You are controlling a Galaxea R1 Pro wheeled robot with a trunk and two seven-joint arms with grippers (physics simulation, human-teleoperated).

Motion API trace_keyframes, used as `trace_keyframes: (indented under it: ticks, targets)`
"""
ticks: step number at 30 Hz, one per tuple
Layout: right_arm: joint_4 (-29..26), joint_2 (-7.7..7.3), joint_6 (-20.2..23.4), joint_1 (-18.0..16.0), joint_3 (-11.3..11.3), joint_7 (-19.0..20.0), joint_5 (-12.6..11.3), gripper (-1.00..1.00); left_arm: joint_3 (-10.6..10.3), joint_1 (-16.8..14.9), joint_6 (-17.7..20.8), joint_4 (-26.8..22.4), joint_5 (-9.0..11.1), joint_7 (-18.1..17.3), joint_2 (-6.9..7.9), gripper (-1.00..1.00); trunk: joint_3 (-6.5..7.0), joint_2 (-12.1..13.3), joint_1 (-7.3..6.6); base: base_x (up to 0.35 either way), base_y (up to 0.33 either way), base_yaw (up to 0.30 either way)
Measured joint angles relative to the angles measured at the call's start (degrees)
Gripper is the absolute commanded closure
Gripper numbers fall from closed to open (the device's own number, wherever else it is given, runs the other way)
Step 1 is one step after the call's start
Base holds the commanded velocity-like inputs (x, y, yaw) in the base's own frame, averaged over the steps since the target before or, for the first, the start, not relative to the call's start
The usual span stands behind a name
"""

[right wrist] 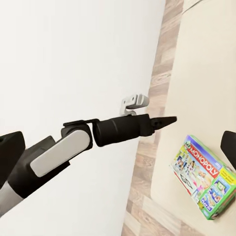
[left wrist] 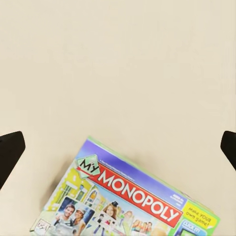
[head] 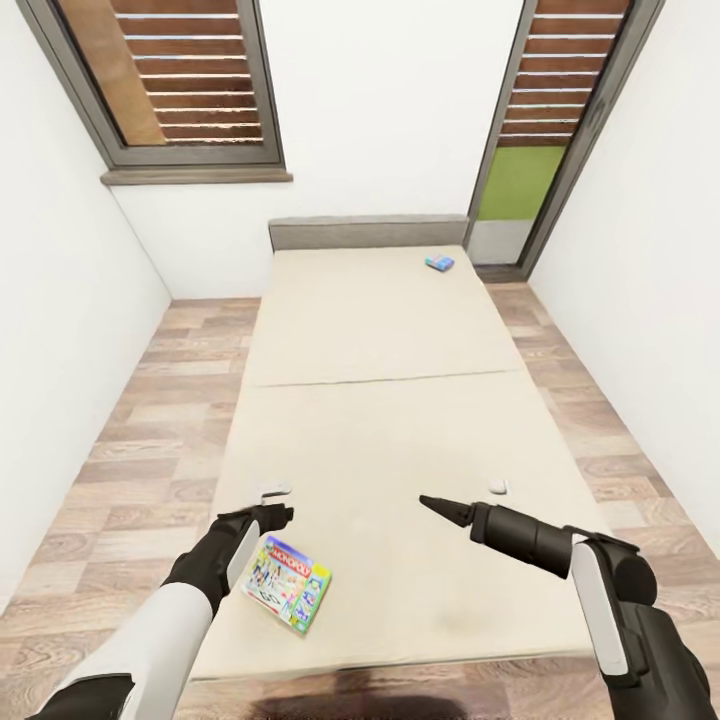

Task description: Put all the toys in the child's room - the three board games (two on the bed and one on the table), the two jigsaw puzzles on the table, and the tennis ball on the table - inside the toy box on the table in the child's room.

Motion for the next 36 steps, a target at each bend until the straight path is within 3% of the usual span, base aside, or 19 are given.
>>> trace_keyframes:
  ticks: [36]
  targets:
    - [0.4,-0.2,-0.35,0.02,-0.99,2.04,0.8,-1.0,-0.15,-0.01,0.01,0.0,0.0,0.0,0.07,-1.0,-3.4,0.0,0.0,0.0,0.0,0.0]
